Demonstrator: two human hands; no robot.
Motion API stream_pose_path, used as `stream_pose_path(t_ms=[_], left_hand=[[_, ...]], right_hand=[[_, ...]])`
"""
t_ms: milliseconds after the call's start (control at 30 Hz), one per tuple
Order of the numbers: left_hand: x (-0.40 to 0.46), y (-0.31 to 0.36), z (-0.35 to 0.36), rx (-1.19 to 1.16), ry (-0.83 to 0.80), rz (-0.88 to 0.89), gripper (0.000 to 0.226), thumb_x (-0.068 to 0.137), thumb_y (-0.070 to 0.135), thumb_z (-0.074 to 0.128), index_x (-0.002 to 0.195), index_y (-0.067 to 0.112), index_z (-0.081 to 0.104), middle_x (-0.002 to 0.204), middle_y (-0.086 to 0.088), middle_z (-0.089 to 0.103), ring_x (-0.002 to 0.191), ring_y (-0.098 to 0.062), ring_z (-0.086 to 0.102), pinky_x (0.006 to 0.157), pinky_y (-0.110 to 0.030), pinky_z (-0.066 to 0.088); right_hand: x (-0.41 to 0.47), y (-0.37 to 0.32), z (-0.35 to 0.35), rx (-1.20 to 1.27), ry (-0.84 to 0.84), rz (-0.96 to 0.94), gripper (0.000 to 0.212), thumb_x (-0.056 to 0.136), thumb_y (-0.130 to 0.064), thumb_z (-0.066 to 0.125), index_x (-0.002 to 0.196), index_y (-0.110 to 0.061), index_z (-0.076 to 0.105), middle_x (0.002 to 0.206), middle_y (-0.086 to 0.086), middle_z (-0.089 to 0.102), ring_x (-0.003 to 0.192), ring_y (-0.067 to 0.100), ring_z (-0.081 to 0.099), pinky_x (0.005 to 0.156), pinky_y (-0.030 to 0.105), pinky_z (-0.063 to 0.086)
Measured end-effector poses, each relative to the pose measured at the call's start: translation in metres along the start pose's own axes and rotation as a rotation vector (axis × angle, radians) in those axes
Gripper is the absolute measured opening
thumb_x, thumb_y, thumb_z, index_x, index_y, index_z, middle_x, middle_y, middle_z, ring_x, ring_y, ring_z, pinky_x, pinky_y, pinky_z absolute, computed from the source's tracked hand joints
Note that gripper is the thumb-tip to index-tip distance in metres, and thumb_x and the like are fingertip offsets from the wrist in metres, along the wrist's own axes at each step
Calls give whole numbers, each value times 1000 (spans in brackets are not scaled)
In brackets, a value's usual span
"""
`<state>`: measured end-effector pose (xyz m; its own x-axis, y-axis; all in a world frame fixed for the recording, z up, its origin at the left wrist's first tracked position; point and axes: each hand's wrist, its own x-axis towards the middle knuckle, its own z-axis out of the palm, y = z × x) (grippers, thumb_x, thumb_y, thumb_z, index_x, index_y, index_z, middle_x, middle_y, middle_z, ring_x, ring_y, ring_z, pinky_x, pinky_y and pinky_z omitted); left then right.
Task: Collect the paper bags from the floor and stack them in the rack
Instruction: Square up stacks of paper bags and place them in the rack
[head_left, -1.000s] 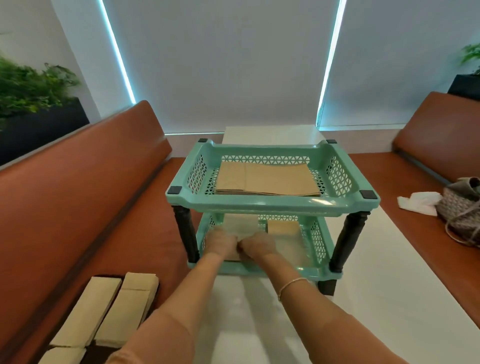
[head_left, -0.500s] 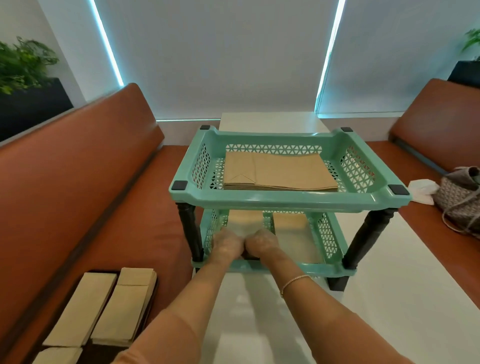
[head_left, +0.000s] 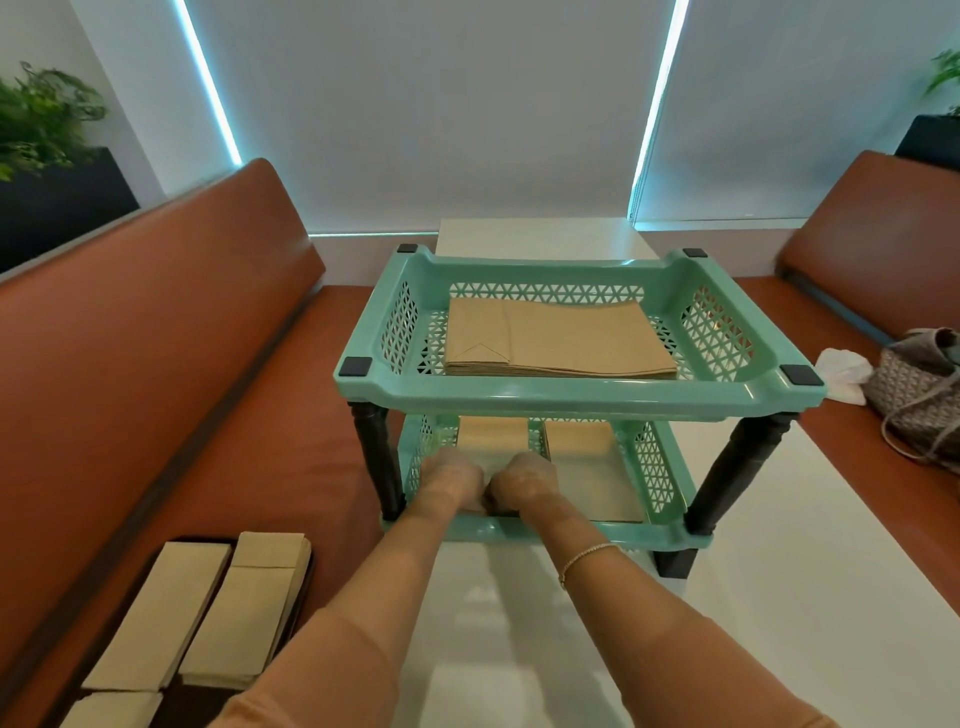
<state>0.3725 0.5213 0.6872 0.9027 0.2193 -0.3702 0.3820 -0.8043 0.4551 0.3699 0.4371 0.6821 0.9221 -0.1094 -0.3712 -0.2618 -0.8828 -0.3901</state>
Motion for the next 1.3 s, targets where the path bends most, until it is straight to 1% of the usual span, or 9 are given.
stream_pose_path(t_ms=[167,333,567,800,867,933,1100,1167,1300], left_hand=[[2,-3,-2,97,51,-18,30,96,9,41,119,-2,56,125,-16,58,117,-27,54,93,-28,43],[6,-5,-1,98,33,-64,27,93,13,47,114,1,59,121,-13,60,113,-26,56,80,-26,43],[7,-8,-1,72,18,-100,26,91,12,50,113,-1,58,118,-14,60,110,-27,58,71,-25,39],[3,-6,-1,59,47,-76,26,91,14,54,112,0,59,118,-13,61,110,-26,58,71,-23,39],[0,-5,-1,57,52,-64,24,91,8,51,111,-2,60,116,-14,62,109,-26,58,73,-23,42],[-5,-5,-3,38,61,-51,23,91,6,51,110,-4,59,117,-17,61,109,-28,58,72,-25,42],[-31,-6,-11,2,114,91,35,97,18,46,128,2,50,135,-13,50,125,-27,46,100,-28,37],[-46,-10,-15,-111,94,132,37,98,21,46,133,9,48,139,-7,48,129,-22,44,105,-26,33],[-85,-37,-22,-404,97,184,30,96,17,51,125,16,57,125,-2,60,113,-15,56,91,-18,40]], right_hand=[[-6,-5,-7,-131,-2,-70,8,88,-21,56,87,-13,58,109,6,67,105,19,63,91,25,50],[-8,-6,-11,-193,4,-49,25,81,-13,60,59,-11,47,83,4,59,89,17,63,85,24,51],[-17,-8,-17,-284,-10,-117,32,88,-13,53,58,-12,42,89,6,61,104,19,63,88,24,49],[-16,-9,-13,-229,1,-46,27,84,-14,56,59,-12,45,61,0,44,78,16,54,80,21,49],[-15,-7,-12,-152,-4,-31,16,86,-15,54,71,-10,57,69,2,53,87,18,59,78,21,47],[-16,-3,-15,-50,10,-26,20,90,-15,50,98,-5,65,97,8,65,105,20,61,85,22,46],[-31,7,-28,75,99,-69,35,90,-10,49,123,2,51,128,15,55,119,25,52,96,25,41],[-40,10,-31,109,149,-128,38,91,-13,51,127,-4,50,132,11,53,122,23,50,99,25,37],[-67,11,-28,228,113,-226,25,89,-18,57,112,-17,64,123,2,61,111,21,58,93,25,44]])
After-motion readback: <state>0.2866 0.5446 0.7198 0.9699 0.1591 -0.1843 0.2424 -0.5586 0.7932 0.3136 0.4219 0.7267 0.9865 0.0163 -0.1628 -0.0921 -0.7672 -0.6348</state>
